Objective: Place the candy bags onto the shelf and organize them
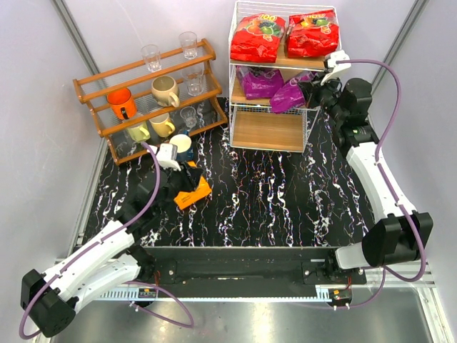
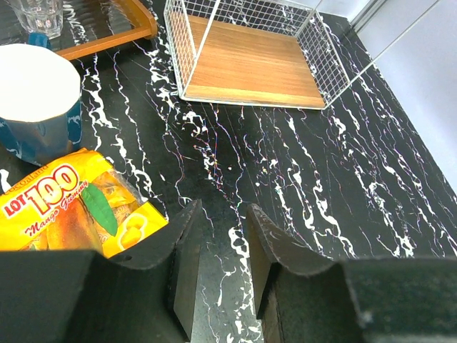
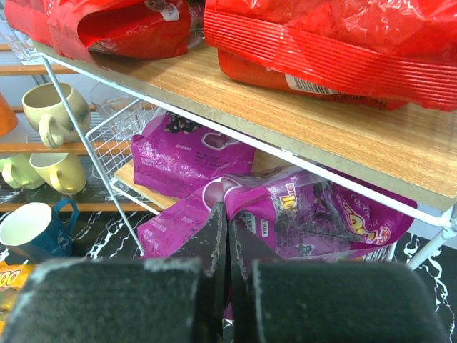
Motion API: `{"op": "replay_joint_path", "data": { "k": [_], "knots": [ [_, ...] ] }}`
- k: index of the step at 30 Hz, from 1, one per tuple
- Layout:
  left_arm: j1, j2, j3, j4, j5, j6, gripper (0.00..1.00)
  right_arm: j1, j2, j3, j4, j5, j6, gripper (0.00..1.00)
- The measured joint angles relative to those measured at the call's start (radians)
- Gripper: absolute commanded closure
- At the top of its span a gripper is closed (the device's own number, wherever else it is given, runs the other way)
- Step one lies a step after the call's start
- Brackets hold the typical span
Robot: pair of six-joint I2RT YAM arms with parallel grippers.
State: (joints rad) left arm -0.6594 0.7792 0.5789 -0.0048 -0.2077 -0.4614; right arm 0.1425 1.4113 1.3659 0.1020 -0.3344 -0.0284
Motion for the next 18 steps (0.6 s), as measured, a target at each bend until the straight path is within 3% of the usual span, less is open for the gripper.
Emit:
{"op": "replay_joint_path", "data": {
  "k": [9, 18],
  "knots": [
    [0.003, 0.002, 0.000, 0.006, 0.015, -0.003, 0.67, -0.001, 0.062, 0.016, 0.059, -0.098, 0.037, 1.00],
    [0.005, -0.011, -0.013, 0.002, 0.022, -0.010, 0.68, -0.007, 0.163, 0.018, 0.277, -0.282, 0.284, 1.00]
  ]
}}
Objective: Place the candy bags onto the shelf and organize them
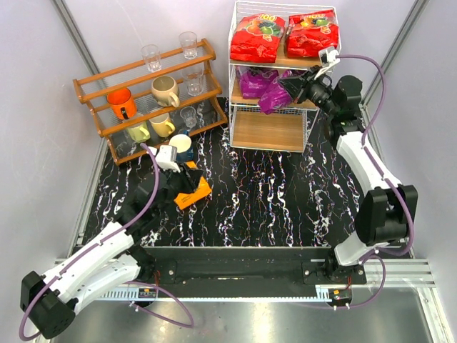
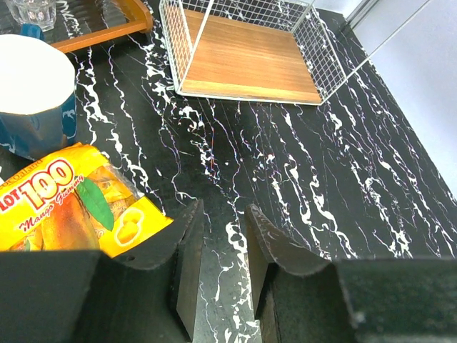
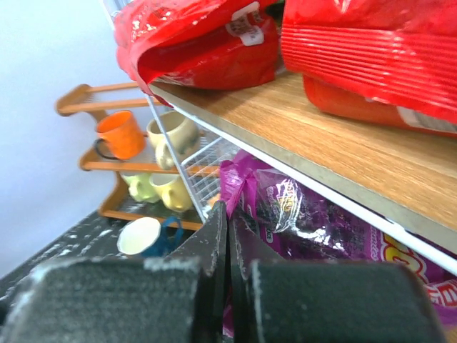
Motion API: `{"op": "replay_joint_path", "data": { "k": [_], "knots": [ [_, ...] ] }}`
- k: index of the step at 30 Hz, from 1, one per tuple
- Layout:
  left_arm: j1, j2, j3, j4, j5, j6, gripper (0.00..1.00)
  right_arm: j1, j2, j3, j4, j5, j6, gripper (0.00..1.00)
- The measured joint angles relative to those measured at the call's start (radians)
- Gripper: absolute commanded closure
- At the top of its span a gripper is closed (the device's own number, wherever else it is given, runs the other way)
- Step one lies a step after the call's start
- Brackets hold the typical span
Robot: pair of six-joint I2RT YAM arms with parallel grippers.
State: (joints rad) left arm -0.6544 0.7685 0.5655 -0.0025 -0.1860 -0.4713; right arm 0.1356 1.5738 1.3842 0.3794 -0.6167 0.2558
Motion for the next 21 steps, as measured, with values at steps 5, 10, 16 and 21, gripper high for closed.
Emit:
{"op": "replay_joint_path", "data": {
  "k": [5, 10, 16, 21],
  "knots": [
    [0.000, -0.013, -0.005, -0.006, 0.004, -0.003, 0.68, 0.000, 0.064, 0.002, 0.172, -0.087, 0.196, 1.00],
    [0.000, -0.027, -0.005, -0.008, 0.005, -0.007, 0.69, 0.000, 0.119, 0.003, 0.332, -0.159, 0.384, 1.00],
    [0.000, -0.035, -0.006, -0.011, 0.008, -0.013, 0.69, 0.000, 0.128, 0.003, 0.441, -0.232, 0.519, 1.00],
    [0.000, -0.035, -0.012, -0.011, 0.018, -0.024, 0.70, 0.001, 0.057, -0.012, 0.344, -0.235, 0.445, 1.00]
  ]
}}
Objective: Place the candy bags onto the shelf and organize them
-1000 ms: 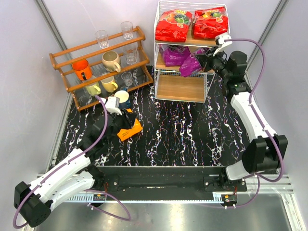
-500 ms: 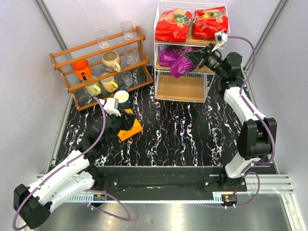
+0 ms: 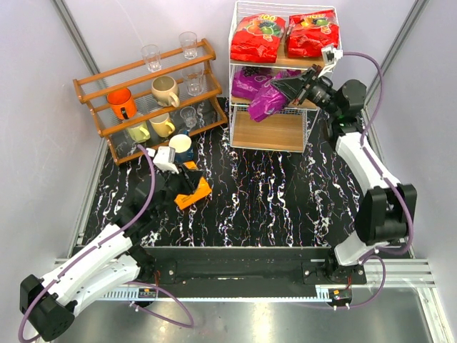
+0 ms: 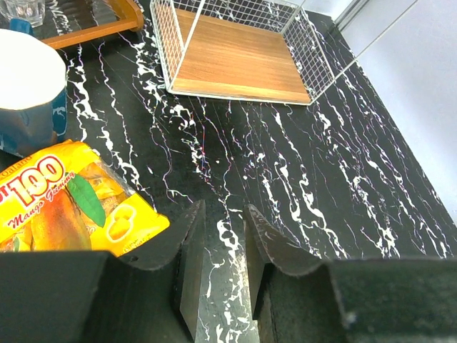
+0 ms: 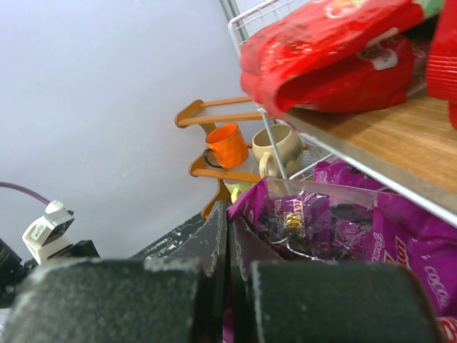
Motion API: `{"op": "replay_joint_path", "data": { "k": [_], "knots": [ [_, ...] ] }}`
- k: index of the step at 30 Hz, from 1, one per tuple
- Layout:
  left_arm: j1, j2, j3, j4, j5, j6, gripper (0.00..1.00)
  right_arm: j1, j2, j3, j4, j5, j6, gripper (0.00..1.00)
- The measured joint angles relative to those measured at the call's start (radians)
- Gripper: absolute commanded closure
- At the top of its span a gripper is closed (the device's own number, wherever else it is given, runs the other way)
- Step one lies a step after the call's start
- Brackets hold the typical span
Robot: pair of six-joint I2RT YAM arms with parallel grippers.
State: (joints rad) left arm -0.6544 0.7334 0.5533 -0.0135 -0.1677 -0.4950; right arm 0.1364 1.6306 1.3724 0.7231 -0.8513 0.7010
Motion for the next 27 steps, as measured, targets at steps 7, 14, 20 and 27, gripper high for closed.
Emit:
{"op": "replay_joint_path", "data": {
  "k": [7, 14, 20, 27],
  "knots": [
    [0.000, 0.002, -0.005, 0.001, 0.011, -0.003, 0.70, 0.001, -0.214, -0.021, -0.266, 0.072, -0.255, 1.00],
    [0.000, 0.044, -0.005, 0.008, 0.022, -0.003, 0.71, -0.018, -0.270, -0.032, -0.365, 0.126, -0.380, 1.00],
    [0.000, 0.063, -0.005, 0.013, 0.032, -0.003, 0.71, -0.044, -0.266, -0.077, -0.436, 0.163, -0.418, 1.00],
    [0.000, 0.083, -0.004, 0.027, 0.034, -0.002, 0.71, -0.066, -0.230, -0.085, -0.421, 0.161, -0.410, 1.00]
  ]
}}
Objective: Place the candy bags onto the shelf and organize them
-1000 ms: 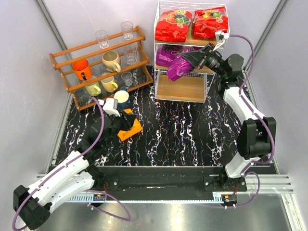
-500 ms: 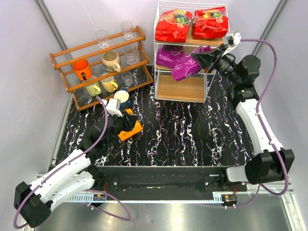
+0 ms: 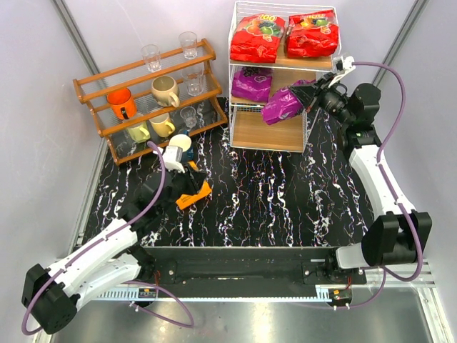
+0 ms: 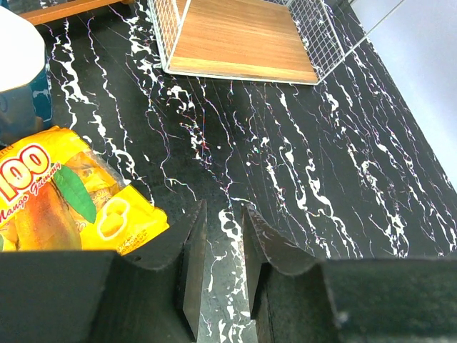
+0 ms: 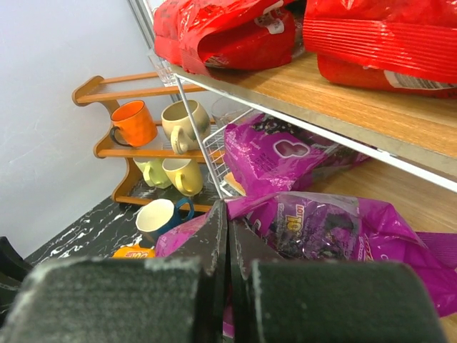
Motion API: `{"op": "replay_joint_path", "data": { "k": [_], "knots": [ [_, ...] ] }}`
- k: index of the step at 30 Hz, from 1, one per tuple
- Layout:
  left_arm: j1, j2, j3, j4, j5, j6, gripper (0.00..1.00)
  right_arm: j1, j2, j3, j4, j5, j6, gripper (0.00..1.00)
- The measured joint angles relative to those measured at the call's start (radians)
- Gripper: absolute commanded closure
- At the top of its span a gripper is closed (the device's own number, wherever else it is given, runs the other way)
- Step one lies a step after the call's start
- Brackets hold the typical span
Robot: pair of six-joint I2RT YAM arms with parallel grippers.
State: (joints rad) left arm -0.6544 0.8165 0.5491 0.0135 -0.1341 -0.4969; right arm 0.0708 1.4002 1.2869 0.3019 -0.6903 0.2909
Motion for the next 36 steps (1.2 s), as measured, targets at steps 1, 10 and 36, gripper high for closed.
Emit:
{"op": "replay_joint_path", "data": {
  "k": [1, 10, 36],
  "knots": [
    [0.000, 0.003, 0.000, 0.002, 0.000, 0.000, 0.72, -0.002, 0.006, 0.000, 0.011, -0.002, 0.005, 1.00],
    [0.000, 0.015, 0.000, 0.011, 0.000, 0.002, 0.72, -0.042, 0.053, 0.000, 0.159, -0.008, 0.112, 1.00],
    [0.002, 0.051, 0.000, 0.050, 0.008, 0.003, 0.73, -0.103, 0.235, -0.081, 0.527, -0.018, 0.292, 1.00]
  ]
}}
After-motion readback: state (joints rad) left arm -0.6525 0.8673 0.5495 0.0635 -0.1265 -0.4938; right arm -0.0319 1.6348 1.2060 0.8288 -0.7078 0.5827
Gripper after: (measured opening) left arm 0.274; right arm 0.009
